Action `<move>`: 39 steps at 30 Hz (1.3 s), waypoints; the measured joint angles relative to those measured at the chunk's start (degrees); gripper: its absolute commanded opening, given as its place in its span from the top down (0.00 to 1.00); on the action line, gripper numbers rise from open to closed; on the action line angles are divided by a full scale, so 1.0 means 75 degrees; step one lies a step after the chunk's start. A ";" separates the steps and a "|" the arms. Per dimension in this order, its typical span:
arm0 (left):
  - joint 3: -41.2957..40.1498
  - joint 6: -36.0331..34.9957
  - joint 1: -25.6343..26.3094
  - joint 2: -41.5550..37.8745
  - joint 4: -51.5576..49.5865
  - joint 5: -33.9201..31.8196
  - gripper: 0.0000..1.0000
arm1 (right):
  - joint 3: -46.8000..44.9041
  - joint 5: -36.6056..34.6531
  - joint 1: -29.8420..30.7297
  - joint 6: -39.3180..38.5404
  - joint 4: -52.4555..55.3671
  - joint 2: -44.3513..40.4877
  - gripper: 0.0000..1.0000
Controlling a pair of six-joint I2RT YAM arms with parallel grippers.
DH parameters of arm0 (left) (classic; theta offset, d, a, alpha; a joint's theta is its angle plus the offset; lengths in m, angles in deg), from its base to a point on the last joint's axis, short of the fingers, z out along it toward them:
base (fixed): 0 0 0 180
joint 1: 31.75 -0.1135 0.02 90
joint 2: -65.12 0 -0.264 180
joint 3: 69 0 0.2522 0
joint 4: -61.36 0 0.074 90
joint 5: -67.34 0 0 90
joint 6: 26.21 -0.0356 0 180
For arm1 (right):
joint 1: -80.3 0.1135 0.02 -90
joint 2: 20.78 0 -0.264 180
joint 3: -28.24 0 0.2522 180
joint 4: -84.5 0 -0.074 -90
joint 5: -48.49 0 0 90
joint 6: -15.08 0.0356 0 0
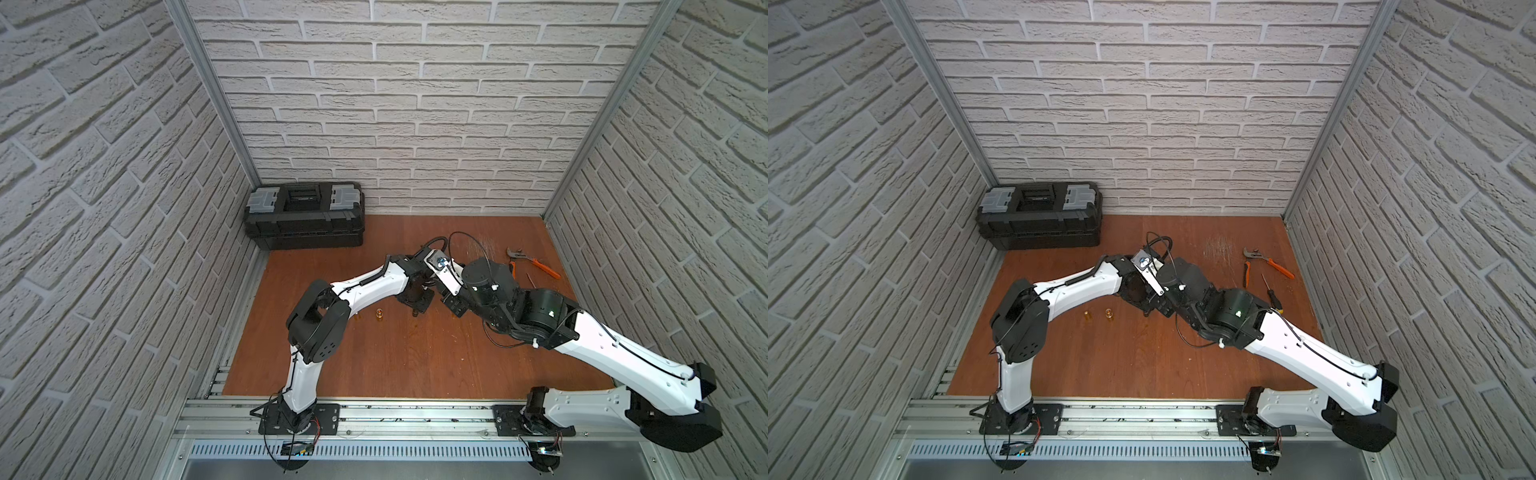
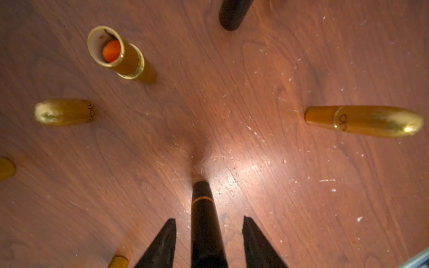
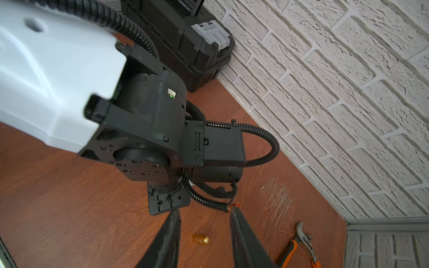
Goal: Open the lipstick cap
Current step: Pick up the lipstick at the center of the board.
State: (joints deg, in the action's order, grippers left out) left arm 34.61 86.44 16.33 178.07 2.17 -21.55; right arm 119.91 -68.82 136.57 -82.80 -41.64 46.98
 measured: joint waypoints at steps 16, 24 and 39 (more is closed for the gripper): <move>0.0271 -0.0009 0.0000 0.0195 -0.0207 -0.0140 0.83 | -0.0096 0.0000 0.0000 0.0000 -0.0006 0.0067 0.63; 0.0274 0.0003 -0.0067 0.0178 -0.0297 -0.0152 0.90 | -0.0181 -0.0017 0.0000 0.0000 -0.0009 0.0067 0.63; -0.0778 0.0906 -0.2419 -0.2585 -0.0117 0.2908 0.91 | -0.0533 0.0670 0.0000 0.0058 -0.0175 -0.0003 0.62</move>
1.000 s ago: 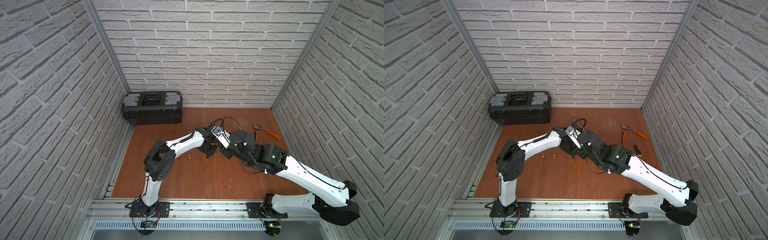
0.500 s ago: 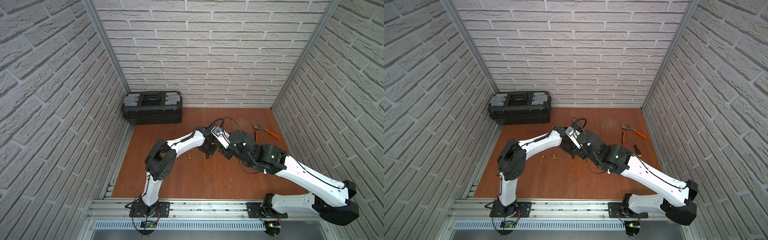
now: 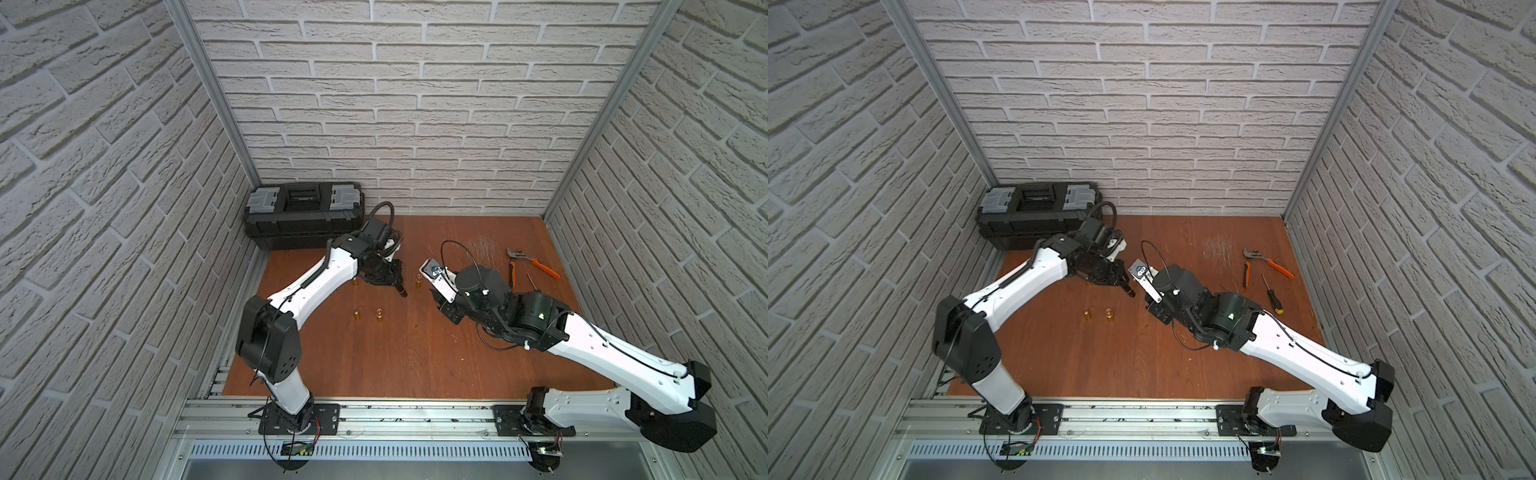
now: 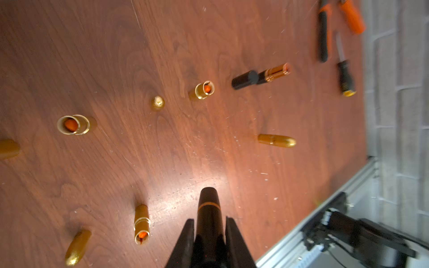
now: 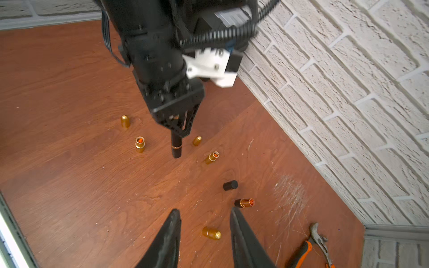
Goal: Open the lipstick cap
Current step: Pick up the lipstick at the center of the board, then open the cover of the lipstick.
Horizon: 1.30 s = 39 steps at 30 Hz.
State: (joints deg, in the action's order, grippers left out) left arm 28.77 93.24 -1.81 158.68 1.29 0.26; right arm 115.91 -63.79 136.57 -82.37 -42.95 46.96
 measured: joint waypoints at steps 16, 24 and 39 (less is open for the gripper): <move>-0.0513 0.0702 -0.0857 -0.1848 0.0152 0.3538 0.90 | 0.0434 0.1935 -0.0163 -0.0149 -0.0595 0.1055 0.56; -0.0551 0.0676 -0.0935 -0.2189 -0.0044 0.3931 0.90 | 0.0431 0.1979 -0.0306 -0.0175 -0.0863 0.1055 0.59; -0.0618 0.0481 -0.1113 -0.2186 -0.0323 0.4030 0.90 | 0.0431 0.1990 -0.0478 -0.0262 -0.1090 0.1443 0.59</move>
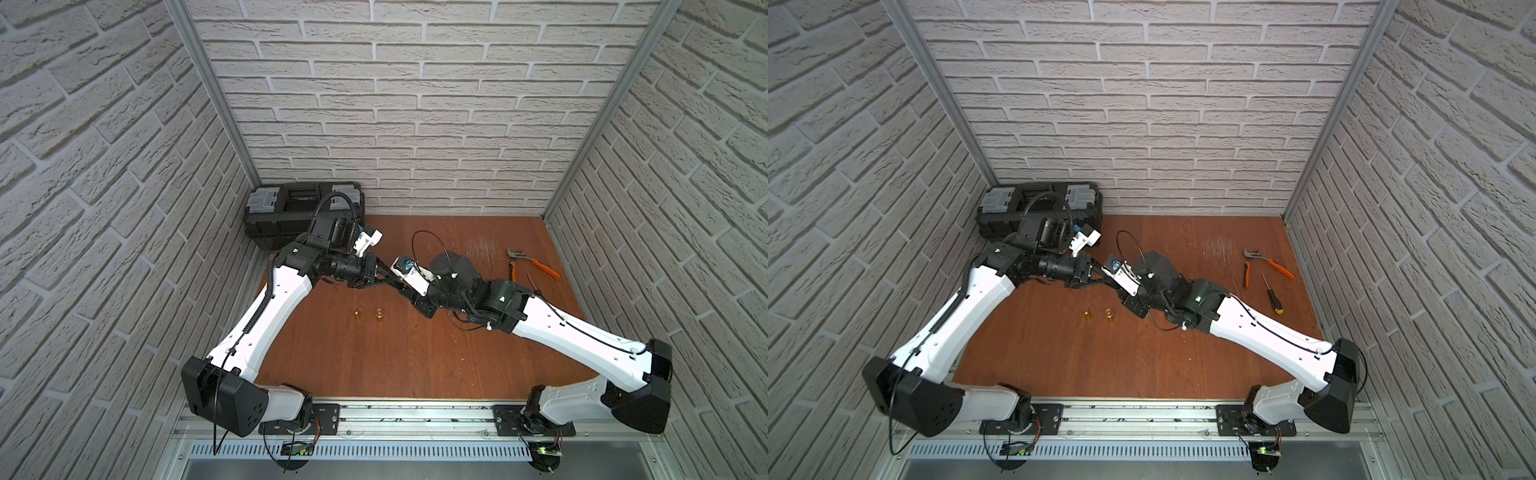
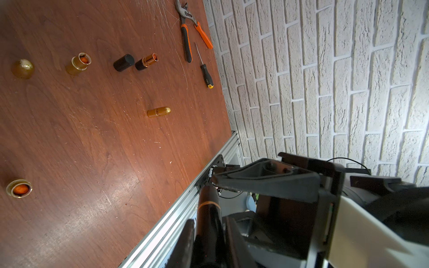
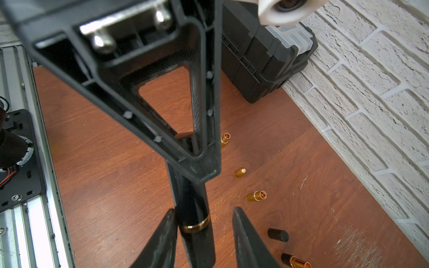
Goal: Open the lipstick cap
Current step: Open the cover of the lipstick.
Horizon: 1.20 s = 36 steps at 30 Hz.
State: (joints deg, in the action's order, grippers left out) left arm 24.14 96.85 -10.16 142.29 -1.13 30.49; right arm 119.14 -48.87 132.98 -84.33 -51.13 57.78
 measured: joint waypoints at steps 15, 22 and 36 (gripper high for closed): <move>0.0035 -0.0102 -0.0184 0.0003 -0.0137 0.0076 0.91 | 0.0000 0.0137 -0.0047 -0.0015 -0.0006 0.0286 0.76; 0.0035 -0.0195 -0.0367 0.0006 -0.0146 0.0064 0.93 | 0.0009 0.0271 -0.0026 -0.0067 -0.0087 0.0388 0.92; -0.0032 -0.0309 -0.1285 0.0003 -0.0283 0.0067 0.92 | -0.0277 -0.0714 -0.0096 0.0093 0.0265 0.0166 0.96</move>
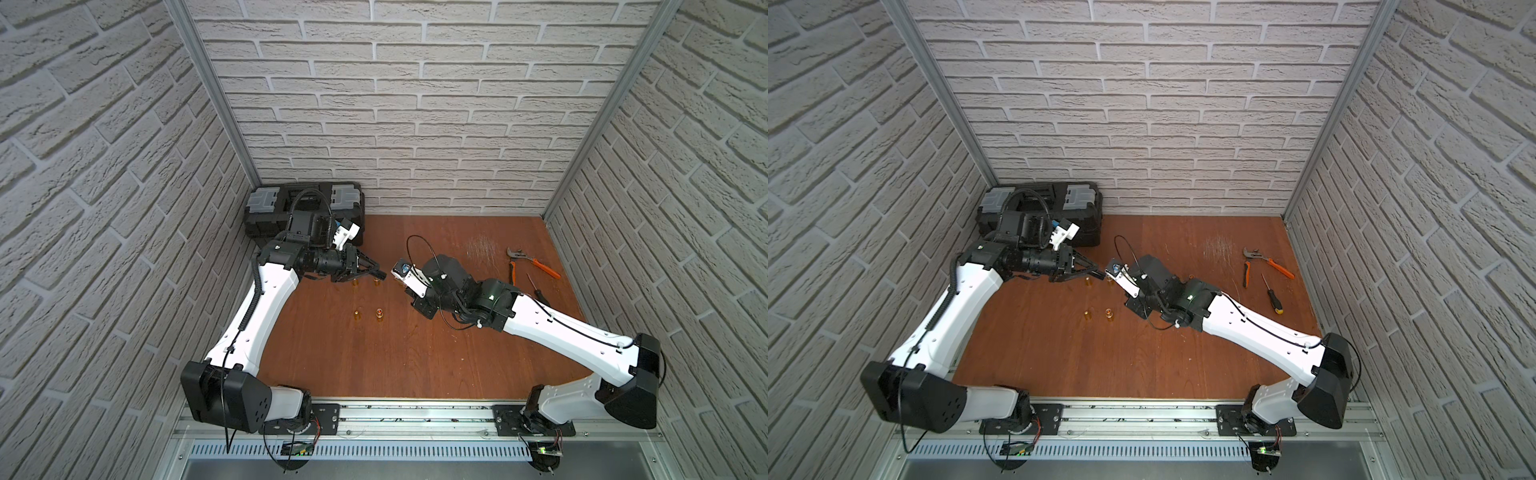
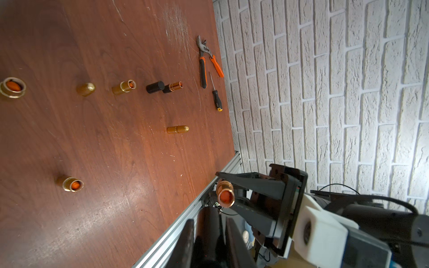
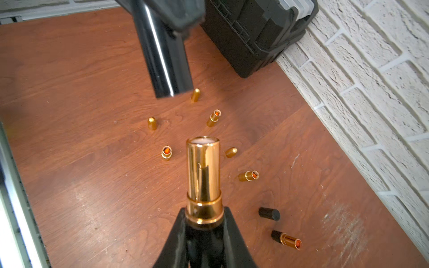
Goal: Open the lipstick cap
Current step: Open the cover of the lipstick, then place the cover at the center of the board.
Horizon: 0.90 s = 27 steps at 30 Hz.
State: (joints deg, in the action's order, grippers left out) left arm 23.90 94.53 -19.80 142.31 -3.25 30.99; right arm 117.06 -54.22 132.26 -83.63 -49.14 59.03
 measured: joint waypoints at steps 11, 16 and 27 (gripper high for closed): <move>0.0015 -0.0402 0.2745 0.1460 0.0050 -0.4226 0.90 | -0.0058 -0.0574 0.0000 0.0204 0.0580 -0.0950 0.95; -0.0414 -0.0495 0.3797 0.2326 0.0883 -0.5983 0.89 | -0.0023 -0.0714 0.0000 0.0201 0.0877 -0.1343 0.95; -0.0560 -0.0711 0.4412 0.3474 0.2104 -0.7420 0.88 | -0.0023 -0.0804 0.0000 0.0195 0.1023 -0.1542 0.95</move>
State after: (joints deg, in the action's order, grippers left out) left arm 19.70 89.20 13.29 168.36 12.53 -24.66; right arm 116.89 -60.25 132.26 -82.17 -41.47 47.47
